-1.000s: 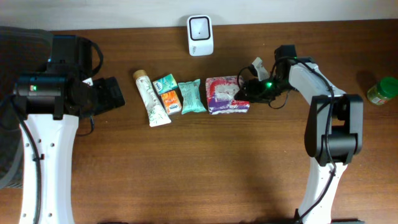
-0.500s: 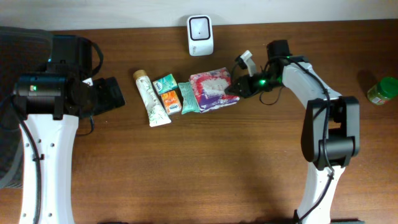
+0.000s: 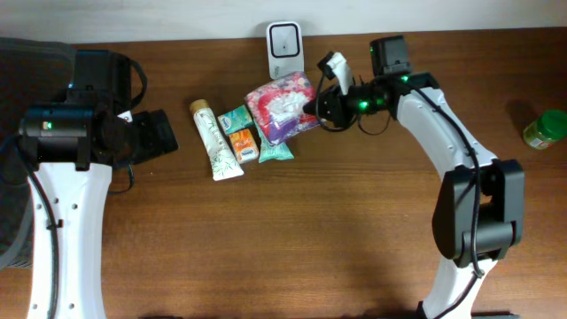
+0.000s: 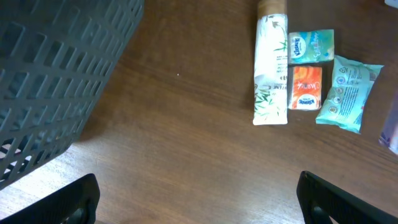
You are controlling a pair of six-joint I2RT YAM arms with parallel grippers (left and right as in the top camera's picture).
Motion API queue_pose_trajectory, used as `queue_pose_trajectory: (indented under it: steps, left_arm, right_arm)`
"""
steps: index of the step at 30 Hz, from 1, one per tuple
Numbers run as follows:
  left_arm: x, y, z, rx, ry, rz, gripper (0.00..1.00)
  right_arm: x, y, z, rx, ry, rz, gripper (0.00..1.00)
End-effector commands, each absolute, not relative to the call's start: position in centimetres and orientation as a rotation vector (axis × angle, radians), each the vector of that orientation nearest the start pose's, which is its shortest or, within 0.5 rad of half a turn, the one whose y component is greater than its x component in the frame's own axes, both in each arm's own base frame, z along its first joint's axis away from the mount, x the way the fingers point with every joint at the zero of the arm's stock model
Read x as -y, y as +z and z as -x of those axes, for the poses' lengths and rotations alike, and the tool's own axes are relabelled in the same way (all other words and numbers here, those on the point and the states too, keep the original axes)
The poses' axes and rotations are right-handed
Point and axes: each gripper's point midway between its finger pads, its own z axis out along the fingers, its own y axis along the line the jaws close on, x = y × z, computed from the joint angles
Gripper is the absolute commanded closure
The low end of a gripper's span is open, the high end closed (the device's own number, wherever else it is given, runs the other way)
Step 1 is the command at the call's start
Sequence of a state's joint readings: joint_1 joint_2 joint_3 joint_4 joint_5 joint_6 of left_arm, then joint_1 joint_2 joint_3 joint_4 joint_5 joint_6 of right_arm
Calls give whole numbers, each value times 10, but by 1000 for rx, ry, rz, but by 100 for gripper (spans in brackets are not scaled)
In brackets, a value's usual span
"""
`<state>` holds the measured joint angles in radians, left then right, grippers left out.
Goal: Scan the item barcode
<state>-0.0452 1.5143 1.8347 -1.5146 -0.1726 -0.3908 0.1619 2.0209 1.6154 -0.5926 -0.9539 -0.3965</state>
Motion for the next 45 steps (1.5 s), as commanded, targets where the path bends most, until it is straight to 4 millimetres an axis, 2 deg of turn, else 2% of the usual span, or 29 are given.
queue_pose_trajectory:
  steps: [1,4,9,16,18,21,23,25,27,31,33,36,37,39,40,41,43,44,45]
  left_arm:
    - [-17,290,-308,-2662,115,535,1]
    - [-17,290,-308,-2662,114,535,1]
    - [-17,290,-308,-2662,114,535,1]
    - [-17,290,-308,-2662,114,535,1]
    - [-17,290,-308,-2662,115,535,1]
    - [-17,290,-308,-2662,114,535,1]
    - [-17,290,-308,-2662,114,535,1]
    - [-17,290,-308,-2662,115,535,1]
    - [-17,290,-308,-2662,114,535,1]
    - [-17,290,-308,-2662,114,535,1]
    - [-17,290,-308,-2662,114,535,1]
    - [-17,290,-308,-2662,115,535,1]
    - [-17,290,-308,-2662,114,535,1]
    - [-17,290,-308,-2662,114,535,1]
    - [-17,290,-308,-2662,114,535,1]
    - [-17,290,-308,-2662,114,535,1]
    - [-17,290,-308,-2662,114,535,1]
    - [-17,290,-308,-2662,115,535,1]
    - [-17,290,-308,-2662,114,535,1]
  right_arm:
    - [-224,182,-453,-2011,987,1009,96]
    - [-230,175,-461,-2029,874,1026,96]
    - [-246,171,-457,-2033,823,1064,96]
    - [-242,168,-461,-2080,800,1016,96]
    - [-215,153,-483,-2252,594,807,96]
    - [-174,144,-492,-2410,342,557,96]
    - [-130,150,-488,-2501,57,408,96]
    - [-96,162,-477,-2554,-177,334,96]
    - [-61,163,-463,-2602,-427,254,96]
    - [-32,145,-434,-2721,-652,240,96]
    - [-27,132,-431,-2757,-710,261,96]
    - [-28,99,-428,-2833,-750,321,96]
    - [-33,93,-426,-2852,-751,342,90]
    - [-53,92,-424,-2836,-733,406,69]
    - [-65,93,-423,-2822,-726,443,53]
    - [-83,93,-421,-2801,-715,497,40]
    - [-136,92,-414,-2748,-613,625,9]
    - [-162,92,-411,-2723,-544,666,1]
    - [-183,97,-409,-2707,-479,637,1]
